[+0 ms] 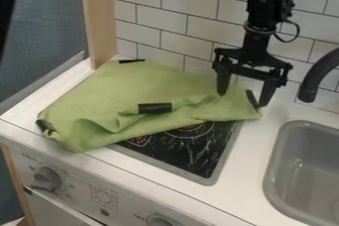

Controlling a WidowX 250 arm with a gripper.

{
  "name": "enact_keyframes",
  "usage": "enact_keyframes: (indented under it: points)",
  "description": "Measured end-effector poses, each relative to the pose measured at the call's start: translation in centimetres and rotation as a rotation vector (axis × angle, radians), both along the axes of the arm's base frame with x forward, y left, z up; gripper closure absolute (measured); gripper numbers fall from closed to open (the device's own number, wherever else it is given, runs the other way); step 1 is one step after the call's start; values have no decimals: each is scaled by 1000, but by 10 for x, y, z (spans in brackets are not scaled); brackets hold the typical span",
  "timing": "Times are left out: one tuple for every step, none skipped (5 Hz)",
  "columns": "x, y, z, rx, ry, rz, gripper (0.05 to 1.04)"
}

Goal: Fold the cloth from the top right to the center

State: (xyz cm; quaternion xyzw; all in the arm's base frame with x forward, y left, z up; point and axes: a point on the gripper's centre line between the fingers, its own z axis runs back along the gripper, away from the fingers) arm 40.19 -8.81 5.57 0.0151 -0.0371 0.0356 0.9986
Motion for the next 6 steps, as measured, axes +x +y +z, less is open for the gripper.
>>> enact_keyframes:
  points:
    - [10,-1,-9,18,17,30,85]
    - [21,-5,-15,6,16,51,85]
    - [33,-12,-25,-17,24,70,85]
    - [39,-12,-35,-2,31,82,85]
    - [42,-13,-37,-8,19,100,140]
    - [43,-10,-37,9,9,132,434]
